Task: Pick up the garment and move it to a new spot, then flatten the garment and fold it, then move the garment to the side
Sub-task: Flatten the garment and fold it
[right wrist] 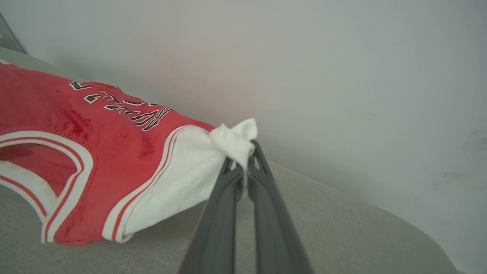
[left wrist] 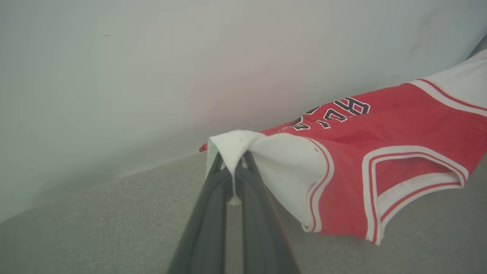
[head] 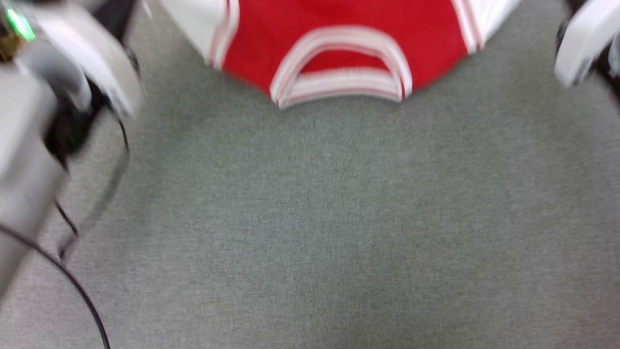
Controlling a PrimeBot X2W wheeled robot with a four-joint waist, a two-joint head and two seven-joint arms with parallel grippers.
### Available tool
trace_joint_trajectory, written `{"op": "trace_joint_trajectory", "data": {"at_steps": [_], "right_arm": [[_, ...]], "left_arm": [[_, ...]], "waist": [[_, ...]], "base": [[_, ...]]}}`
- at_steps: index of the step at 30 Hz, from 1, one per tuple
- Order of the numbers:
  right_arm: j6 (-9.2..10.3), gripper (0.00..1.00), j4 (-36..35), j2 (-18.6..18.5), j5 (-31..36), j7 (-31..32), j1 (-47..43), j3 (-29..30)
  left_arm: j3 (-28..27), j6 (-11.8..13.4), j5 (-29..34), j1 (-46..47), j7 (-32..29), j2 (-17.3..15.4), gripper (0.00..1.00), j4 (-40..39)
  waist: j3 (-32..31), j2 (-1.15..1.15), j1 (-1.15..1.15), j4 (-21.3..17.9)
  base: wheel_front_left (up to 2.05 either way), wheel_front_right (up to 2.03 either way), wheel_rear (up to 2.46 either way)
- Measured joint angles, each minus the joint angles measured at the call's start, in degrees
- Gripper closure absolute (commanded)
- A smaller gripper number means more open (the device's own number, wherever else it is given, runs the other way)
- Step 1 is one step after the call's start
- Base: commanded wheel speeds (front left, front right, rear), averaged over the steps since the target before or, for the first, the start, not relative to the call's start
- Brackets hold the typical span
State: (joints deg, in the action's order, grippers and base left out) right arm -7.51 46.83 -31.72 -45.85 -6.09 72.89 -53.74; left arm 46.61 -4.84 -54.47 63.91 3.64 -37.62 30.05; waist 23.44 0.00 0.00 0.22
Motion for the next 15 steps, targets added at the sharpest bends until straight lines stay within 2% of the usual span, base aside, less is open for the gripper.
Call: {"op": "trace_joint_trajectory", "data": {"at_steps": [6, 7, 9, 10, 14, 15], "right_arm": [[0.00, 1.00, -0.4, -1.3, -2.1, -3.9, -13.0, -2.8], [0.00, 1.00, -0.4, -1.3, -2.1, -3.9, -13.0, -2.8], [0.00, 1.00, -1.1, -2.2, -2.7, -5.3, -18.0, -3.4], [0.00, 1.00, -1.1, -2.2, -2.7, -5.3, -18.0, -3.4], [0.00, 1.00, -3.6, -4.2, -4.0, -6.1, -26.7, -4.1], [0.00, 1.00, -3.6, -4.2, -4.0, -6.1, -26.7, -4.1]], "left_arm": [[0.9, 4.0, -3.0, -15.2, 2.9, -2.7, 1.00, -5.3], [0.9, 4.0, -3.0, -15.2, 2.9, -2.7, 1.00, -5.3], [1.5, 5.9, -4.4, -22.5, 3.8, -4.7, 1.00, -8.3], [1.5, 5.9, -4.4, -22.5, 3.8, -4.7, 1.00, -8.3], [1.9, 9.1, -7.4, -33.3, 5.4, -7.9, 1.00, -13.4], [1.9, 9.1, -7.4, -33.3, 5.4, -7.9, 1.00, -13.4]], "waist": [[-5.7, 0.00, 0.00, -0.2], [-5.7, 0.00, 0.00, -0.2], [-8.5, 0.00, -0.01, -0.4], [-8.5, 0.00, -0.01, -0.4], [-13.1, 0.00, -0.01, -0.9], [-13.1, 0.00, -0.01, -0.9]], "base": [[0.00, 0.00, 0.00], [0.00, 0.00, 0.00], [0.00, 0.00, 0.00], [0.00, 0.00, 0.00], [0.00, 0.00, 0.00], [0.00, 0.00, 0.00]]}}
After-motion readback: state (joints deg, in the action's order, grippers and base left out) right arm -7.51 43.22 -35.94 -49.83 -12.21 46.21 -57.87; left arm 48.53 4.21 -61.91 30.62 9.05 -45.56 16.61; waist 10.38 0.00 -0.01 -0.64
